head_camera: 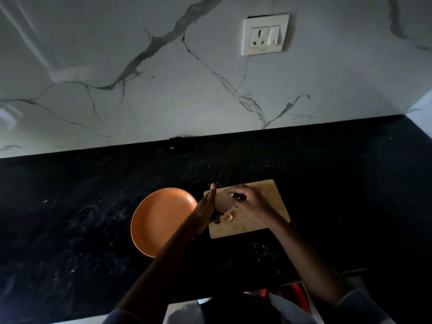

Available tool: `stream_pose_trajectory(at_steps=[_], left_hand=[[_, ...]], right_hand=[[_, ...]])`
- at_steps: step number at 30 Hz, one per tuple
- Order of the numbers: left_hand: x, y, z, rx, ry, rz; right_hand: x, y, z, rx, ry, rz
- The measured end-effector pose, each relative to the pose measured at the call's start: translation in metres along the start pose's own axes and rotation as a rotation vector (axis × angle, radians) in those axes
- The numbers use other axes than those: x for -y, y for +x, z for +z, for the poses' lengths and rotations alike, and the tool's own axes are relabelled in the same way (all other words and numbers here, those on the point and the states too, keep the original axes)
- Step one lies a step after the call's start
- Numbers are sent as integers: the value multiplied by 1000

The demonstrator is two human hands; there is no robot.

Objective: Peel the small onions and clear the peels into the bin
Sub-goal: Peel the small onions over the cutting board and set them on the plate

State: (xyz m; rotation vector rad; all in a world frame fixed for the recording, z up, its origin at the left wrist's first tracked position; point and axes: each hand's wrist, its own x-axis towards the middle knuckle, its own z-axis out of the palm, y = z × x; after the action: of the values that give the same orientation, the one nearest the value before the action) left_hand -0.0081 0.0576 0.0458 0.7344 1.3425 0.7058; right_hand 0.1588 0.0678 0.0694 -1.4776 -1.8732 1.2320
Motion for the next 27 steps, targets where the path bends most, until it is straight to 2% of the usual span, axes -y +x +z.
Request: stream_pose_trajectory(at_steps=[4, 7, 13, 18, 22, 27], left_hand=[[-3, 0, 3, 31, 16, 16], [-7, -5, 9, 13, 27, 92], [-3, 3, 9, 45, 75, 168], [-5, 2, 7, 125, 72, 124], [-5, 1, 7, 106, 42, 28], [-4, 0, 7, 117, 43, 52]], right_hand=[[-16, 3, 5, -76, 8, -2], [-17, 2, 12, -175, -24, -50], [-10, 0, 20, -290, 19, -1], [-11, -1, 21, -265, 39, 35], [-9, -5, 18, -228, 42, 72], [-3, -12, 17, -189, 157, 78]])
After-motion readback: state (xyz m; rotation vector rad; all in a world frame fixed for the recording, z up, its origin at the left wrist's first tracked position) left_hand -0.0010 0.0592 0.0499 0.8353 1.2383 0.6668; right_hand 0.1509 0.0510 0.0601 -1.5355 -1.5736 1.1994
